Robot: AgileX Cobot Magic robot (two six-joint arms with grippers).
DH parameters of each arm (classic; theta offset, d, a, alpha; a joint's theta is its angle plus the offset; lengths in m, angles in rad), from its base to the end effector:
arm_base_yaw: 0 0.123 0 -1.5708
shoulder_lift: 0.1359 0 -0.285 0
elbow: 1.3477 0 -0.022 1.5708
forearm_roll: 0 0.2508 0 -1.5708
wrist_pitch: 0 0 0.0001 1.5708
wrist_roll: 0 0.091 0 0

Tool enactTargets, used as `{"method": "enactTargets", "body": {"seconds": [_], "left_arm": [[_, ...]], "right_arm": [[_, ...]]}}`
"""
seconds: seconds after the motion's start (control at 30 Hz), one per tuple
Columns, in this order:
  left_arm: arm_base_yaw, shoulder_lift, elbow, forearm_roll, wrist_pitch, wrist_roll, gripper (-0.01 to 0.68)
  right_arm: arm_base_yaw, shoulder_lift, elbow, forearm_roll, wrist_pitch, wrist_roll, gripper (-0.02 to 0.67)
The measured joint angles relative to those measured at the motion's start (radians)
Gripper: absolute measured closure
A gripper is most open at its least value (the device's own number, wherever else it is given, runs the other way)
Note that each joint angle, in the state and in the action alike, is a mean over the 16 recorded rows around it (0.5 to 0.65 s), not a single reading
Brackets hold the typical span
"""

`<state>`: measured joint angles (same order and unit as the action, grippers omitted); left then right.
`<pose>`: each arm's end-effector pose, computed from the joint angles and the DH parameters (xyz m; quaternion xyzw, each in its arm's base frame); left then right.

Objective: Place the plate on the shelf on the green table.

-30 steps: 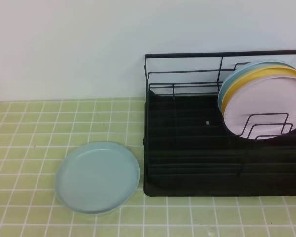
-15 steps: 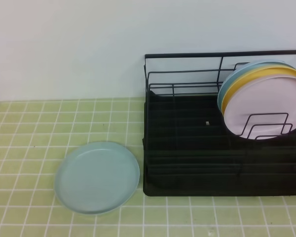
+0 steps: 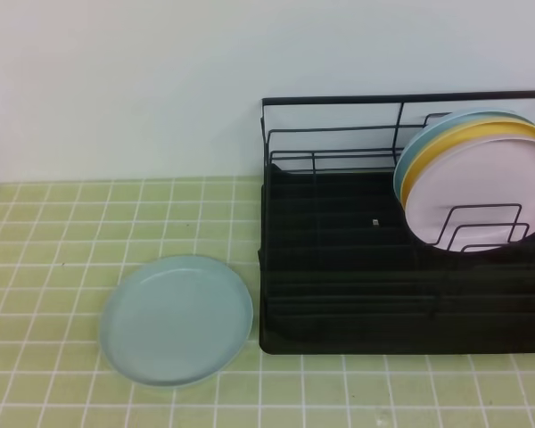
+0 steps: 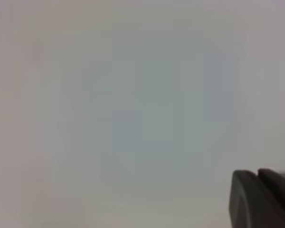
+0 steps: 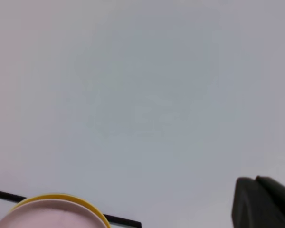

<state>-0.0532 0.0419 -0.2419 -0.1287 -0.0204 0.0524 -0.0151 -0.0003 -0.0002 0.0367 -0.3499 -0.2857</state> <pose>0.0405 -0.0019 0.2930 -0.0079 0.5905 -0.0514 0.8054 0.0480 -0.0019 0.2439 -0.0580 0.5337 -0.1154 0.8357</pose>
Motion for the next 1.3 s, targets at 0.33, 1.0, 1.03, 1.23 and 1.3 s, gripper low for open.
{"method": "enactTargets", "body": {"seconds": [0.33, 1.0, 1.03, 1.23, 1.3], "left_arm": [[0.000, 0.098, -0.102, -0.057, 0.330, -0.013, 0.676], [0.000, 0.945, -0.676, -0.156, 0.757, 0.030, 0.676], [0.000, 1.012, -0.725, -0.146, 0.793, 0.038, 0.676], [0.000, 1.406, -1.017, -0.094, 1.003, 0.086, 0.674], [-0.001, 1.530, -1.109, -0.081, 1.066, 0.095, 0.670]], "right_arm": [[0.000, 0.000, -0.081, 0.019, 0.111, 0.059, 0.651], [0.000, 0.168, -0.269, 0.063, 0.645, 0.076, 0.647], [0.000, 0.181, -0.269, 0.067, 0.647, 0.076, 0.647], [0.000, 0.229, -0.269, 0.077, 0.637, 0.076, 0.648], [0.000, 0.236, -0.269, 0.076, 0.637, 0.076, 0.648]]}}
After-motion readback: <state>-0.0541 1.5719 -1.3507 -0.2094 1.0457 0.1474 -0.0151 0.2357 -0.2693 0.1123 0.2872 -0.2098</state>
